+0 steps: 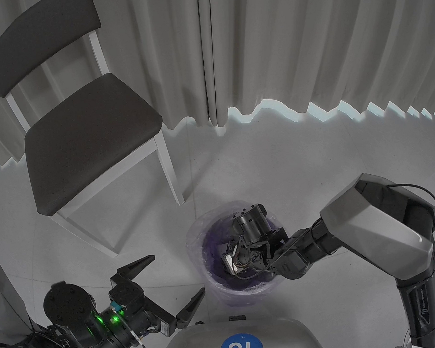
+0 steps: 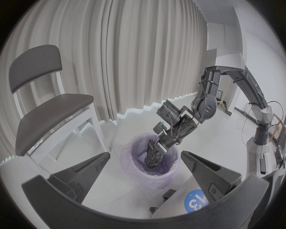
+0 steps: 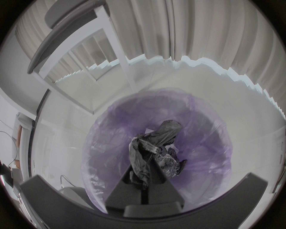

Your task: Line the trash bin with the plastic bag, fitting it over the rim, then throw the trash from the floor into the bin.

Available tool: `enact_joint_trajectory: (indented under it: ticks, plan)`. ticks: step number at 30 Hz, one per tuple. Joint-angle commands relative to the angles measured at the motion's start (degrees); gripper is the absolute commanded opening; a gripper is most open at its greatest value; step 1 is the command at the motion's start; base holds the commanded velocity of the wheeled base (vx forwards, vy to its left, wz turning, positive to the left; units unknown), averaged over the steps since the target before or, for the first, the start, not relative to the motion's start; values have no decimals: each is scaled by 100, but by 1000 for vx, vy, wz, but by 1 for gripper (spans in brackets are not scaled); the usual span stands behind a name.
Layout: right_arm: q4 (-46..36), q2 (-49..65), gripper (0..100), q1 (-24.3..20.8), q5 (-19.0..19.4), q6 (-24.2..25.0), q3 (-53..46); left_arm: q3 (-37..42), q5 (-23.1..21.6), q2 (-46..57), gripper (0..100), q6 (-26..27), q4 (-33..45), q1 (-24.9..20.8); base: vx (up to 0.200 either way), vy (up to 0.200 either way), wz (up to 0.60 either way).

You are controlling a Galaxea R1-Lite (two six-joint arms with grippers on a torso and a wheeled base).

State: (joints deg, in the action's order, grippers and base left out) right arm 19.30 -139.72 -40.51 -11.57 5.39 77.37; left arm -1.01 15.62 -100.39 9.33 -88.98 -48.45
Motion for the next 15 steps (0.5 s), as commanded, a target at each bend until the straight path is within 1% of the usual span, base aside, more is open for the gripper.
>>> enact_joint_trajectory:
  ticks: [1,5,12,14,15]
  plan:
    - [-40,-223,0,87,-3,-38,129,101,3,-7,100,-1,-102,-7,0,0,0]
    - [-40,-434,0,219,-3,-99,269,101,3,-16,100,-1,-102,-7,0,0,0]
    - [-14,-557,0,228,-3,-126,401,101,3,-25,100,-1,-102,-7,0,0,0]
    - [4,-530,0,228,-3,-205,357,101,3,-25,100,-1,-102,-7,0,0,0]
    - [21,-469,100,228,-12,-231,340,101,3,-25,100,-1,-102,-7,0,0,0]
